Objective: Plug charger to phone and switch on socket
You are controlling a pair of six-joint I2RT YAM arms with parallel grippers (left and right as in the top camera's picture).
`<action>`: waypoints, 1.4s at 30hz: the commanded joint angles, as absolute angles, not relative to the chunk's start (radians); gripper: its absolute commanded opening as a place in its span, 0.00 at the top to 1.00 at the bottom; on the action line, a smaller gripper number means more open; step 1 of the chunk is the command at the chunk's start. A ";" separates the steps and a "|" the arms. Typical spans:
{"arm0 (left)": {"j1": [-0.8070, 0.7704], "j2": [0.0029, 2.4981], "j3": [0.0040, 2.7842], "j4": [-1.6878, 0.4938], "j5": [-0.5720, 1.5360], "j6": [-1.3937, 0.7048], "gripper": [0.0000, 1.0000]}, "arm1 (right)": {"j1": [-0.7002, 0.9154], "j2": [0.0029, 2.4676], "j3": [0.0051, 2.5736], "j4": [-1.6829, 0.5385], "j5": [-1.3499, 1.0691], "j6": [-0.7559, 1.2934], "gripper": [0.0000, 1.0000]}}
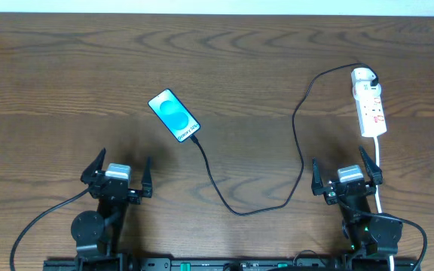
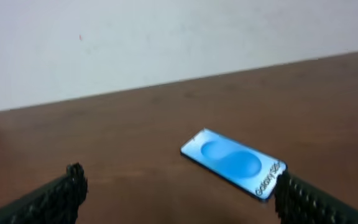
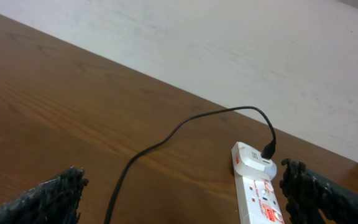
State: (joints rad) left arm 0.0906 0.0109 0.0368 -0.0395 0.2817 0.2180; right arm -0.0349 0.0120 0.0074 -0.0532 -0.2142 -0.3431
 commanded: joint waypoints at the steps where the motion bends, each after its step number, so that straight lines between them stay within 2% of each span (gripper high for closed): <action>1: 0.094 0.001 0.004 -0.041 0.275 0.232 0.02 | -0.032 0.007 0.006 -0.058 -0.208 -0.326 0.01; 42: 0.094 0.010 0.004 -0.044 0.253 0.231 0.02 | -0.032 0.007 0.006 -0.058 -0.208 -0.326 0.01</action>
State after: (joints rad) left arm 0.0906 0.0109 0.0322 -0.0307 0.2592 0.2180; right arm -0.0349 0.0120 0.0074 -0.0532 -0.2123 -0.3431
